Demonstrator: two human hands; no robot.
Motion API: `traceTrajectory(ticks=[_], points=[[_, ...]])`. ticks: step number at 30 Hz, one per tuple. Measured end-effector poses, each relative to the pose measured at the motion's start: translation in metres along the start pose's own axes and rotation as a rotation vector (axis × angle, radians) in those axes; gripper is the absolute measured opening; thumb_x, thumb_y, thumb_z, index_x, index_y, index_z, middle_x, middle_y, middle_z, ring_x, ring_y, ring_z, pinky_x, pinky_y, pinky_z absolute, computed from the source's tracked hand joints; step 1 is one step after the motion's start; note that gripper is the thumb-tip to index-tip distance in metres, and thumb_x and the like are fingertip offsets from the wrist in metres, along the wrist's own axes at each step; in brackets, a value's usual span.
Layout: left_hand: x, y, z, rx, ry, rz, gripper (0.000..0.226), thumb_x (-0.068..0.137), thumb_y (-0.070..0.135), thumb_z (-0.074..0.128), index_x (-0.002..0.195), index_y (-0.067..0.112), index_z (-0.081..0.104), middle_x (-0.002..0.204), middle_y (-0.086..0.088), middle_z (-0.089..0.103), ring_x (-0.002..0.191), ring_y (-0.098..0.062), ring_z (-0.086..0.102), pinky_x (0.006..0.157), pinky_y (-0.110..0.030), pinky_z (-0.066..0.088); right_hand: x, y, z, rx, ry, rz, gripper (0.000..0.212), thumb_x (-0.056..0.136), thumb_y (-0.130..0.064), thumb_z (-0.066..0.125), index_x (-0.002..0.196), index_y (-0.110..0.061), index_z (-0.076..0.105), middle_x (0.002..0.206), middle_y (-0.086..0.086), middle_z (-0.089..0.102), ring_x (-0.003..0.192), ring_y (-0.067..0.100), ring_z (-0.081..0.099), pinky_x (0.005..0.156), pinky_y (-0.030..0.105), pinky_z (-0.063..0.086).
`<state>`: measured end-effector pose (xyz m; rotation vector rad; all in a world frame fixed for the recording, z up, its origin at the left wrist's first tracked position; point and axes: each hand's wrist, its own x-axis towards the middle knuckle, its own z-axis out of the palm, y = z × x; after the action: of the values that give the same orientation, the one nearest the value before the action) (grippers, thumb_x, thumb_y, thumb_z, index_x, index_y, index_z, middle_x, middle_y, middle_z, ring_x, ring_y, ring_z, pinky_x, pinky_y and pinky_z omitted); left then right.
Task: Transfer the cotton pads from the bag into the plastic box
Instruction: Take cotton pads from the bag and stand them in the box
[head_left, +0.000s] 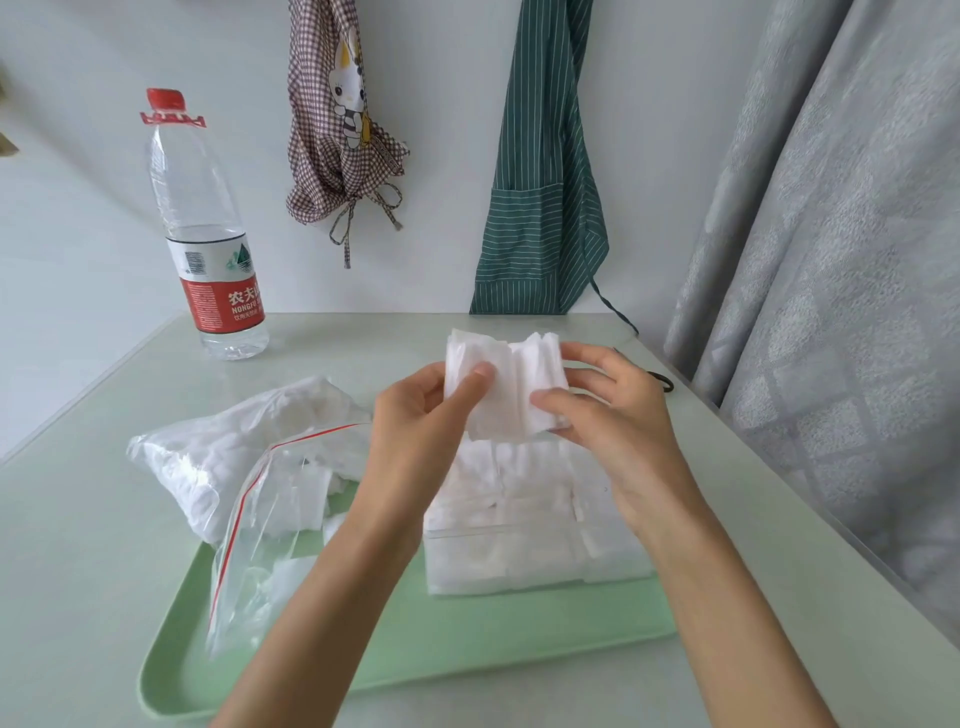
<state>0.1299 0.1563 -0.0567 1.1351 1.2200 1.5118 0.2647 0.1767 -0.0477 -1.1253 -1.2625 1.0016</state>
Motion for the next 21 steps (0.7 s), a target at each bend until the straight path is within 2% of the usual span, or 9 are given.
traceTrajectory(ticks=[2, 4, 9, 12, 14, 17, 19, 21], points=[[0.002, 0.002, -0.002, 0.045, 0.064, 0.054, 0.012, 0.089, 0.027, 0.062, 0.085, 0.019, 0.07, 0.068, 0.009, 0.07, 0.06, 0.002, 0.06, 0.055, -0.006, 0.044, 0.003, 0.001, -0.005, 0.188, -0.006, 0.128, 0.029, 0.081, 0.005, 0.059, 0.101, -0.016, 0.064, 0.077, -0.005, 0.071, 0.067, 0.005, 0.066, 0.057, 0.018, 0.053], [0.004, 0.002, -0.006, 0.087, 0.125, 0.095, 0.013, 0.09, 0.028, 0.061, 0.082, 0.021, 0.069, 0.07, 0.004, 0.071, 0.061, -0.001, 0.059, 0.057, -0.011, 0.045, 0.006, 0.002, -0.009, 0.369, -0.039, 0.234, 0.025, 0.082, 0.004, 0.052, 0.094, -0.014, 0.065, 0.073, -0.004, 0.068, 0.066, 0.006, 0.063, 0.055, 0.017, 0.052], [0.005, 0.001, -0.01, 0.159, 0.159, 0.137, 0.014, 0.09, 0.027, 0.061, 0.077, 0.027, 0.066, 0.071, 0.007, 0.073, 0.062, -0.001, 0.063, 0.062, -0.02, 0.051, 0.009, 0.009, -0.015, 0.686, -0.104, 0.439, 0.025, 0.085, 0.001, 0.045, 0.071, -0.011, 0.062, 0.069, -0.001, 0.064, 0.06, 0.011, 0.064, 0.069, 0.023, 0.05], [0.006, 0.0, -0.011, 0.185, 0.169, 0.139, 0.017, 0.09, 0.027, 0.061, 0.073, 0.027, 0.064, 0.076, -0.002, 0.073, 0.065, -0.007, 0.059, 0.066, -0.028, 0.05, 0.012, 0.017, -0.018, 0.828, -0.081, 0.548, 0.011, 0.085, -0.006, 0.046, 0.088, -0.006, 0.057, 0.081, 0.007, 0.063, 0.064, 0.019, 0.063, 0.071, 0.029, 0.053], [0.008, 0.001, -0.014, 0.185, 0.176, 0.142, 0.017, 0.09, 0.026, 0.061, 0.073, 0.027, 0.064, 0.077, -0.003, 0.073, 0.066, -0.007, 0.061, 0.067, -0.028, 0.052, 0.015, 0.02, -0.023, 0.906, -0.077, 0.602, 0.018, 0.085, -0.013, 0.051, 0.096, -0.001, 0.058, 0.079, 0.011, 0.063, 0.067, 0.022, 0.061, 0.074, 0.032, 0.051], [0.01, 0.004, -0.019, 0.138, 0.166, 0.13, 0.018, 0.09, 0.024, 0.062, 0.073, 0.03, 0.064, 0.071, 0.008, 0.072, 0.066, 0.0, 0.065, 0.064, -0.019, 0.055, 0.018, 0.02, -0.028, 0.793, -0.081, 0.54, 0.014, 0.085, -0.009, 0.056, 0.098, -0.003, 0.062, 0.075, 0.006, 0.064, 0.071, 0.018, 0.06, 0.074, 0.028, 0.05], [0.011, 0.005, -0.023, 0.128, 0.172, 0.123, 0.019, 0.089, 0.025, 0.062, 0.071, 0.032, 0.064, 0.067, 0.013, 0.071, 0.066, 0.002, 0.066, 0.064, -0.017, 0.055, 0.022, 0.02, -0.029, 0.546, -0.09, 0.406, 0.017, 0.088, -0.001, 0.054, 0.098, -0.01, 0.064, 0.083, 0.003, 0.067, 0.08, 0.015, 0.062, 0.083, 0.03, 0.049], [0.013, 0.006, -0.028, 0.117, 0.168, 0.117, 0.016, 0.089, 0.025, 0.062, 0.074, 0.032, 0.064, 0.068, 0.013, 0.071, 0.067, 0.002, 0.066, 0.066, -0.018, 0.057, 0.03, 0.019, -0.03, 0.185, -0.13, 0.237, 0.025, 0.089, 0.001, 0.054, 0.105, -0.016, 0.062, 0.099, 0.002, 0.068, 0.092, 0.016, 0.064, 0.09, 0.033, 0.049]])
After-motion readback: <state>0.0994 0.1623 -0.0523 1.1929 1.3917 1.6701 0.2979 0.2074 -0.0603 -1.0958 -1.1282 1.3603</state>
